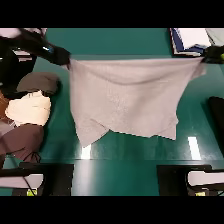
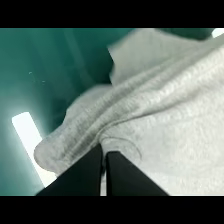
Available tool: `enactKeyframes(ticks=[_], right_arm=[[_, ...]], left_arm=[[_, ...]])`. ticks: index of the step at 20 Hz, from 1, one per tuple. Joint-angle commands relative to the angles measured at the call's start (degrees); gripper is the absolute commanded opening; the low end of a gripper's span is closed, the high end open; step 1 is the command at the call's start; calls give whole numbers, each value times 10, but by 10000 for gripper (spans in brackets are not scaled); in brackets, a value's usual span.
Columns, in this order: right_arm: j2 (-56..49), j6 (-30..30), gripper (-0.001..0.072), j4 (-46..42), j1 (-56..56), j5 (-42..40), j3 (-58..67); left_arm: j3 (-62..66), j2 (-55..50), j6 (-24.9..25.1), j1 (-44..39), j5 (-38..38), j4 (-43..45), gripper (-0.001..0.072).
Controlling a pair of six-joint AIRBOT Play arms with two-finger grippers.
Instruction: Fold the shirts.
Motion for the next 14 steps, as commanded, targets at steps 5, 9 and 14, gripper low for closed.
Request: enactKeyframes(ticks=[5,9,14], right_arm=[[-101,7,211,7,12,-68,-4],[-95,-3,426,41,-9,8,45],[-3,-29,426,162,-56,38,-94]], left_arm=[[7,-132,16,5,170,3,201],[60,-130,-11,33,30,12,604],[-44,-83,-46,103,-71,5,604]])
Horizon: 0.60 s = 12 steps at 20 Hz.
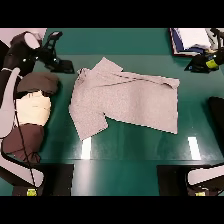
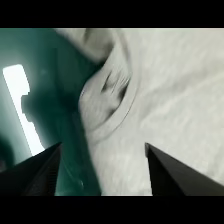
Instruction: Fold the shirts.
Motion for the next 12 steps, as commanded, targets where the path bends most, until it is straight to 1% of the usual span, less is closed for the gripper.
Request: enactKeyframes(ticks=[1,4,6,8,10,12], right_arm=[[72,-19,426,68,-21,10,-118],[141,-38,426,74,-16,-38,-246],[172,-39,426,75,-15,-70,-302],[191,-39,426,75,-14,-80,-333],[206,-39,426,74,-14,-80,-353],[215,-39,426,72,-15,-78,-361]], left_arm=[[-99,37,-19,38,-41,-14,605],[-246,88,-13,42,19,-40,605],[-313,105,7,42,43,-78,605],[-344,105,23,39,43,-110,605],[-363,105,35,23,53,-110,605],[-378,105,31,3,66,-101,605]])
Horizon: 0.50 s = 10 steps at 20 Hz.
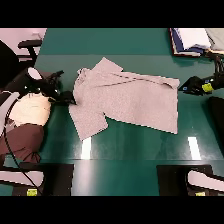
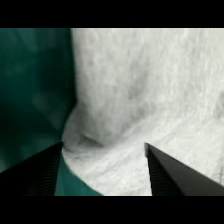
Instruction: Fold the shirts.
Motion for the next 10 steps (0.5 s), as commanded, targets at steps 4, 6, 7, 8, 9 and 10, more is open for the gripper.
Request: enactKeyframes(ticks=[4,6,7,8,9,10], right_arm=[[27,-2,425,1,-20,20,-30],[27,-1,426,-11,-42,54,-30],[27,5,426,-27,-55,73,-30],[27,14,426,-51,-67,91,-32],[32,21,426,-68,-79,97,-46],[41,25,426,-79,-94,92,-75]], left_arm=[[-36,4,-9,-24,4,8,236],[-29,6,-9,-24,-7,8,25],[-28,18,-9,-24,-4,8,25],[-28,35,-9,-24,3,9,25],[-28,57,-9,-24,13,9,24],[-28,79,-9,-24,21,9,24]])
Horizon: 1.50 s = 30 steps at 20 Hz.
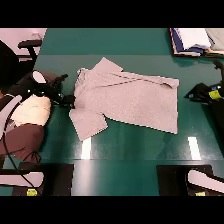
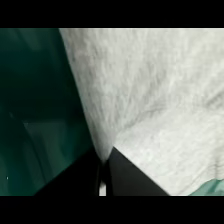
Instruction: Fold the shirts.
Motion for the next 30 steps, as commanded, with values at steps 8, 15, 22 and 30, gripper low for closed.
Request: enactKeyframes(ticks=[8,15,22,30], right_arm=[[39,16,475,12,-62,-80,-328],[21,15,145,83,72,-201,-332],[150,14,13,77,97,-148,-111],[287,15,12,78,-9,-95,272]], left_arm=[[0,118,-1,-1,10,-4,25],[0,118,-2,-1,5,-8,24],[97,268,-2,-1,-11,-2,24],[459,401,-66,-1,-23,-2,24]])
